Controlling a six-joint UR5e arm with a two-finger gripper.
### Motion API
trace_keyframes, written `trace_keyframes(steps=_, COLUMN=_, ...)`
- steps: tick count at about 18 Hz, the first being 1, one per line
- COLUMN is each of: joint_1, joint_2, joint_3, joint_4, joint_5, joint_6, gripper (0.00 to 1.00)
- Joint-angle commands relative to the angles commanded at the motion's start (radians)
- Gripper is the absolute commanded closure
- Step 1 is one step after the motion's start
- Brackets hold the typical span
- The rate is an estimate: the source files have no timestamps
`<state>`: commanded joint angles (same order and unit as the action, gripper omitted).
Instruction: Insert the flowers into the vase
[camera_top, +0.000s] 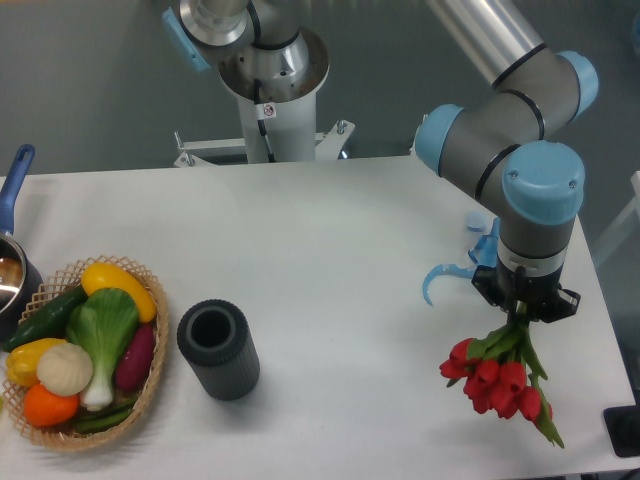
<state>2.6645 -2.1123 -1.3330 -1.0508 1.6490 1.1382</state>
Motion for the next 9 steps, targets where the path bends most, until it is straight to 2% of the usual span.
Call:
trace_keyframes(steps=4, joint_1=0.0, joint_2=0.006, joint_3=0.0, joint_4=0.002, joint_5=-0.003, joint_6=-0.005, gripper=1.0)
trace_keyframes(steps=7, joint_1=-0.012, joint_2=0.032, joint_3=0.0, joint_4=-0.002, joint_5=-0.017, joint_6=-0.009, gripper=1.0)
trace_keyframes(steps=9, joint_1=-0.021, joint_2=0.043, joint_3=0.0, joint_4=-0.003, joint_5=-0.058, joint_6=-0.008, gripper=1.0)
